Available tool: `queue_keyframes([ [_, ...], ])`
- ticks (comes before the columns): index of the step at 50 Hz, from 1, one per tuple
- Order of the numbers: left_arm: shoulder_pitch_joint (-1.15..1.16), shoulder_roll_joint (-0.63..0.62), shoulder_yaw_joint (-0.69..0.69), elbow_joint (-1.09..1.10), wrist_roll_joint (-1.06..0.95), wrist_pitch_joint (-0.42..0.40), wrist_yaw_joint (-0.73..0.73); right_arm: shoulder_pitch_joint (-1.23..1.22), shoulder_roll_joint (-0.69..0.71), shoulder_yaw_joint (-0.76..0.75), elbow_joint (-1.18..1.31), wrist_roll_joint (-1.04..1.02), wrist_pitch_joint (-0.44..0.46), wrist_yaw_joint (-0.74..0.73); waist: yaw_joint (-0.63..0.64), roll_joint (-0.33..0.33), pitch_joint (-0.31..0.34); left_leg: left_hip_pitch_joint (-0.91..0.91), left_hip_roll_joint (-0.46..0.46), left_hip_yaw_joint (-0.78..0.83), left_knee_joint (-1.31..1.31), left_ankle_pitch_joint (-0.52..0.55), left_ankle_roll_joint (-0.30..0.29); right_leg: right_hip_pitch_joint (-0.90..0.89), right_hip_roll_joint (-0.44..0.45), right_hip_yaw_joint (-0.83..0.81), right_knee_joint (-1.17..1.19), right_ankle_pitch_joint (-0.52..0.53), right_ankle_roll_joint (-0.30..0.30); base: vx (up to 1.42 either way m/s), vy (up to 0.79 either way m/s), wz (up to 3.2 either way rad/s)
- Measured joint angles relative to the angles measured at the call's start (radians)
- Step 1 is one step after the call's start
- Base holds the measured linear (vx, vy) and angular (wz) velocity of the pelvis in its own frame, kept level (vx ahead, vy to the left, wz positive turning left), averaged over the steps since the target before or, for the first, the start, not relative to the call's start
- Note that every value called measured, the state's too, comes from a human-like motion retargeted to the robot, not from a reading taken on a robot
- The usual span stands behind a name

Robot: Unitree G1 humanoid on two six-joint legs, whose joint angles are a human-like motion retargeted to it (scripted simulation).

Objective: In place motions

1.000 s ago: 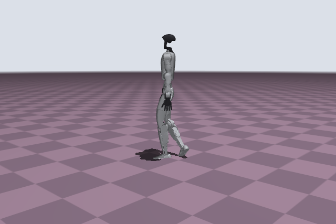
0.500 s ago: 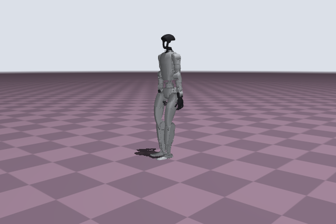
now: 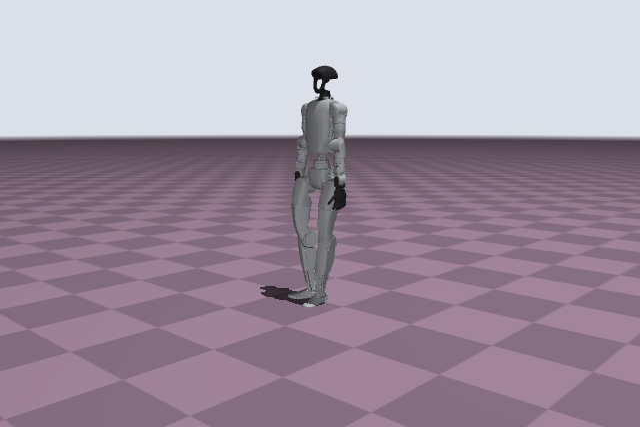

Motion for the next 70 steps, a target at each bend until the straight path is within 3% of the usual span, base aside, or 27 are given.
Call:
queue_keyframes([
  [18,-0.022,-0.015,-0.042,0.018,0.034,-0.016,-0.105,-0.042,0.006,0.048,0.018,-0.025,0.006,0.001,0.007,0.003,-0.009,0.026,0.001,0.053,0.002,-0.027,0.007,0.012,0.000,0.029,-0.007,0.041,0.005,0.03,-0.02,-0.08],
  [70,0.014,-0.002,-0.056,0.040,0.044,-0.004,-0.085,-0.031,-0.026,0.033,0.073,-0.032,0.013,0.002,0.003,0.012,-0.039,0.102,0.014,0.106,-0.011,-0.049,-0.010,0.063,0.024,0.061,-0.030,0.100,0.005,0.00,0.00,-0.02],
])
